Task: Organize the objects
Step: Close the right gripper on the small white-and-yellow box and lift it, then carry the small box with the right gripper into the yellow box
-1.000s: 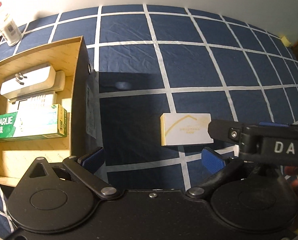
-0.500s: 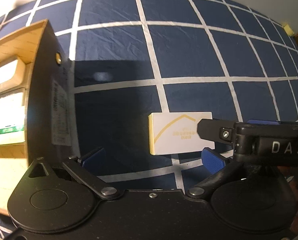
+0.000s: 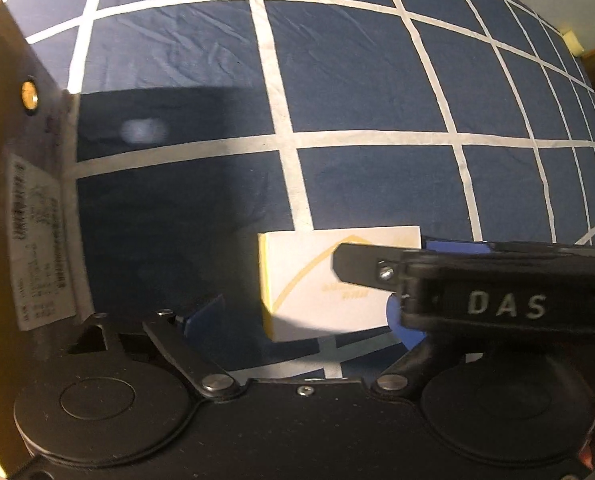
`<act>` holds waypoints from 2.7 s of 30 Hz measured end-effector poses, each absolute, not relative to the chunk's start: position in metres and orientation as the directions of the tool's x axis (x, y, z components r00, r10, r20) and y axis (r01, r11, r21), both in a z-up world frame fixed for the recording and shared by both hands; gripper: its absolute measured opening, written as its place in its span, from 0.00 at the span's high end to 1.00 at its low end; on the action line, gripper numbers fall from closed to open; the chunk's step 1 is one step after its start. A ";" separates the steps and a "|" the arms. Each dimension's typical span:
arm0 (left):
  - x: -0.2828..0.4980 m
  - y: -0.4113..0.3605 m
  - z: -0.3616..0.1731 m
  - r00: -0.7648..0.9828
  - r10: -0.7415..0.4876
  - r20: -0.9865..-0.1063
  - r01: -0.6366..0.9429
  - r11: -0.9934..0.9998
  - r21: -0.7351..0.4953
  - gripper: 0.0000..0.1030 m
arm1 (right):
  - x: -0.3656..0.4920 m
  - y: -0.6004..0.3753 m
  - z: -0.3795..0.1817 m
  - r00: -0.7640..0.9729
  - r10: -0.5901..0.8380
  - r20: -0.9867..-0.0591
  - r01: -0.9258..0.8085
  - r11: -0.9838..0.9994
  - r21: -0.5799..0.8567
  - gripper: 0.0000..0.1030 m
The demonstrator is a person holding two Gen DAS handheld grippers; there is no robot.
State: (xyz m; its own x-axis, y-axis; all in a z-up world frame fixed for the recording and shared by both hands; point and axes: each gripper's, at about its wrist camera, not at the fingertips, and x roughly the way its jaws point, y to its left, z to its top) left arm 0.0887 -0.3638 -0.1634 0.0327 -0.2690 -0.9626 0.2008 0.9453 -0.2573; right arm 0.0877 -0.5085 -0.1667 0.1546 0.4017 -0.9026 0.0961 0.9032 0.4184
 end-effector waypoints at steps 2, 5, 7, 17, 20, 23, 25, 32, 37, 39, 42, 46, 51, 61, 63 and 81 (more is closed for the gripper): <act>0.091 -0.365 -0.168 0.020 -0.278 -0.960 0.200 0.942 -0.269 0.18 | 0.090 -0.507 -0.171 0.146 0.405 -0.903 0.092 0.903 0.420 0.29; 0.093 -0.365 -0.172 0.007 -0.294 -0.956 0.197 0.938 -0.287 0.21 | 0.092 -0.505 -0.174 0.137 0.407 -0.903 0.089 0.903 0.420 0.29; 0.094 -0.364 -0.174 0.003 -0.304 -0.953 0.194 0.935 -0.298 0.21 | 0.093 -0.504 -0.176 0.131 0.406 -0.905 0.088 0.904 0.418 0.29; 0.098 -0.367 -0.181 -0.008 -0.335 -0.942 0.189 0.925 -0.330 0.20 | 0.095 -0.502 -0.181 0.113 0.398 -0.910 0.094 0.908 0.408 0.29; 0.099 -0.368 -0.182 -0.010 -0.345 -0.938 0.191 0.921 -0.341 0.21 | 0.096 -0.503 -0.182 0.112 0.402 -0.909 0.096 0.906 0.412 0.29; 0.099 -0.368 -0.182 -0.011 -0.347 -0.938 0.191 0.920 -0.342 0.21 | 0.097 -0.504 -0.183 0.109 0.407 -0.907 0.095 0.904 0.418 0.29; 0.099 -0.367 -0.182 -0.009 -0.348 -0.938 0.189 0.920 -0.343 0.21 | 0.097 -0.504 -0.183 0.106 0.408 -0.907 0.090 0.904 0.418 0.30; 0.097 -0.366 -0.179 -0.003 -0.339 -0.941 0.188 0.924 -0.334 0.22 | 0.097 -0.505 -0.182 0.108 0.410 -0.905 0.093 0.903 0.420 0.33; 0.094 -0.369 -0.173 0.007 -0.324 -0.946 0.189 0.929 -0.317 0.25 | 0.094 -0.507 -0.179 0.114 0.413 -0.904 0.088 0.902 0.423 0.36; 0.092 -0.369 -0.169 0.016 -0.318 -0.948 0.195 0.931 -0.309 0.26 | 0.091 -0.508 -0.176 0.119 0.417 -0.901 0.085 0.900 0.428 0.36; 0.088 -0.367 -0.162 0.031 -0.317 -0.948 0.197 0.932 -0.305 0.26 | 0.087 -0.506 -0.168 0.134 0.420 -0.898 0.076 0.899 0.432 0.36; 0.082 -0.362 -0.148 0.061 -0.318 -0.946 0.199 0.933 -0.300 0.26 | 0.081 -0.502 -0.153 0.158 0.422 -0.893 0.056 0.899 0.435 0.36; 0.070 -0.354 -0.129 0.102 -0.317 -0.943 0.199 0.935 -0.293 0.26 | 0.071 -0.494 -0.133 0.192 0.423 -0.885 0.033 0.899 0.437 0.36; 0.041 -0.330 -0.089 0.168 -0.317 -0.933 0.204 0.937 -0.282 0.26 | 0.041 -0.467 -0.091 0.246 0.424 -0.872 -0.005 0.900 0.436 0.36; 0.037 -0.323 -0.081 0.183 -0.318 -0.931 0.206 0.938 -0.280 0.26 | 0.037 -0.459 -0.083 0.258 0.424 -0.868 -0.013 0.900 0.435 0.36; 0.023 -0.219 -0.036 0.273 -0.314 -0.910 0.200 0.943 -0.265 0.26 | 0.020 -0.353 -0.034 0.324 0.425 -0.845 -0.080 0.903 0.423 0.36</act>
